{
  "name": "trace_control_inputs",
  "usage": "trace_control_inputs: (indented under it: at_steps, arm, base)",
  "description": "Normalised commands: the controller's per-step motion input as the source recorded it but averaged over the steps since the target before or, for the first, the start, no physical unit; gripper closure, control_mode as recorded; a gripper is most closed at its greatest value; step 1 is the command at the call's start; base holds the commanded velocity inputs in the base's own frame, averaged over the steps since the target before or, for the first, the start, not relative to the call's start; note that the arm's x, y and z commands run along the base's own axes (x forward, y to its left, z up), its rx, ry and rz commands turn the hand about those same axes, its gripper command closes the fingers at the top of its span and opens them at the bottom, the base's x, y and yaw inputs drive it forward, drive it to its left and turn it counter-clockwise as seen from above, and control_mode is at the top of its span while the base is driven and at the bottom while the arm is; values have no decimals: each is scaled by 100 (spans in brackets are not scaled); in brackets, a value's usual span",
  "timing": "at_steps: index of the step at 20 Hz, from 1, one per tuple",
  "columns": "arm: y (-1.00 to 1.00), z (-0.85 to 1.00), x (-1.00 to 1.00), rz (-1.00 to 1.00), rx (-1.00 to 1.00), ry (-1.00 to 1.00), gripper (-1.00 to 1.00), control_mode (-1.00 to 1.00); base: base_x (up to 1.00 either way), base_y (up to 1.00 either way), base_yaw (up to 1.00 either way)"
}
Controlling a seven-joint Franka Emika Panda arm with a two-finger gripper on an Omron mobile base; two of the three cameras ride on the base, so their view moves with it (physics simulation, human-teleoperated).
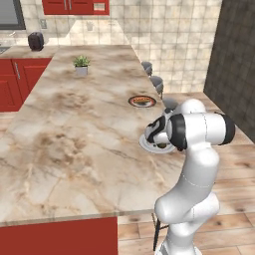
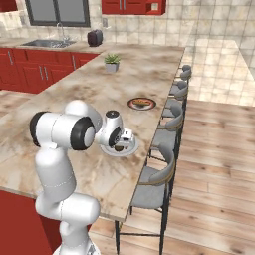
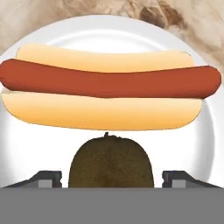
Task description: Pick up the kiwi and tangerine from the fridge and place one fruit on each plate on the dining counter.
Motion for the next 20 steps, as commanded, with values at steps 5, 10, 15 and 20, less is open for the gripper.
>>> trace_control_inputs:
  at_steps: [5,10,15,20]
  arm:
    - [7,23,-8,3,-1,-2,-100,-100]
    - [24,94,-40,1,-4,-7,-100,-100]
    - [26,100,-52,0,-3,-9,-100,-100]
    - [15,100,-55,0,0,-8,-100,-100]
  base:
    - [0,0,0]
    - [0,0,0]
    - [0,0,0]
    - [0,0,0]
